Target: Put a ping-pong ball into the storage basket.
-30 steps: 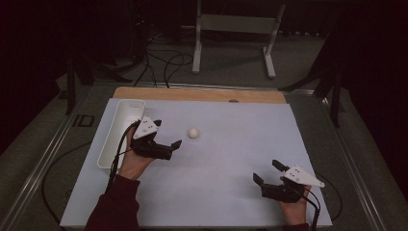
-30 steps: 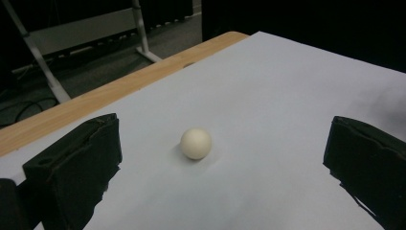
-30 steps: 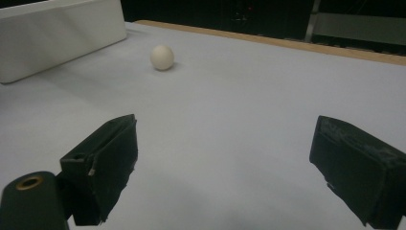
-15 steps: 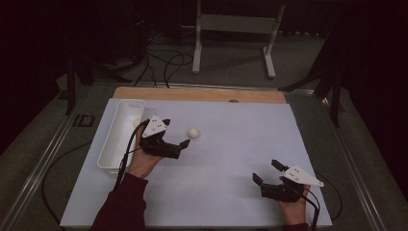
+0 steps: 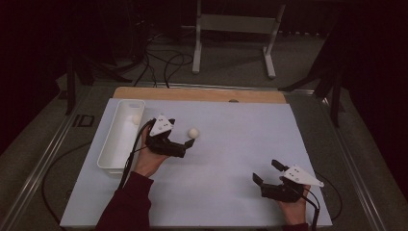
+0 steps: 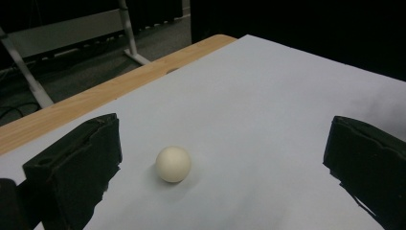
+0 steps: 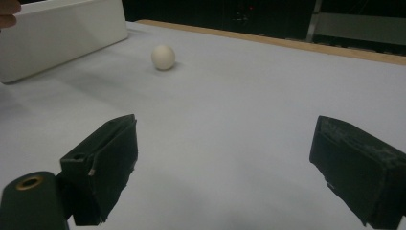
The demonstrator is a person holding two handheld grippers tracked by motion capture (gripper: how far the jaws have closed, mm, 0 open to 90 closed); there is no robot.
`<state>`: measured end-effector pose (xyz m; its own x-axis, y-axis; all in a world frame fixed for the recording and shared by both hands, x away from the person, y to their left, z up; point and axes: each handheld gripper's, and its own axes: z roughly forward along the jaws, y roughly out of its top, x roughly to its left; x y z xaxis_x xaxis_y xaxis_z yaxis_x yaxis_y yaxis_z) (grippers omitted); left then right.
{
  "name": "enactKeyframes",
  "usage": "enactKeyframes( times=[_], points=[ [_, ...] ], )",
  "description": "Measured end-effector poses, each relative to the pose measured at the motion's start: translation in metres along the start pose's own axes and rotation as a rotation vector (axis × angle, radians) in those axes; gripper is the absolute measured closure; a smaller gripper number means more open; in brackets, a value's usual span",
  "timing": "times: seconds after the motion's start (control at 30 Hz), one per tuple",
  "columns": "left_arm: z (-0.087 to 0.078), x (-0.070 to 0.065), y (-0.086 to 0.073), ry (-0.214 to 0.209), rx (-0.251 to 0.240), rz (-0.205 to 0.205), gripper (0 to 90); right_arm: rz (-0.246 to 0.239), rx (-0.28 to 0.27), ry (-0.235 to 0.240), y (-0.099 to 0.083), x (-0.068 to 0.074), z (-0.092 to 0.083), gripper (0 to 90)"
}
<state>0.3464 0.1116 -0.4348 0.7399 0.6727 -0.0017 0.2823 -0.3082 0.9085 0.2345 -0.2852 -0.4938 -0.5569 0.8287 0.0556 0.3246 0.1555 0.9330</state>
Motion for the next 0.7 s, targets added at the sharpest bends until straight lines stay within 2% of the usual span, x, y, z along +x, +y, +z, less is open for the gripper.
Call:
enactKeyframes(
  times=[0.13,0.5,0.7],
  points=[
    [0.005,0.001,0.0,0.006,-0.001,-0.006,0.3,0.0,-0.002,0.001,0.0,0.0,0.0,9.1],
    [0.019,0.002,-0.004,-0.028,0.0,-0.016,0.3,0.002,-0.001,0.001,0.0,0.0,0.0,9.0],
    [0.027,0.005,-0.008,-0.014,0.001,-0.029,0.3,0.001,-0.001,0.002,0.0,0.0,0.0,9.0]
  ],
)
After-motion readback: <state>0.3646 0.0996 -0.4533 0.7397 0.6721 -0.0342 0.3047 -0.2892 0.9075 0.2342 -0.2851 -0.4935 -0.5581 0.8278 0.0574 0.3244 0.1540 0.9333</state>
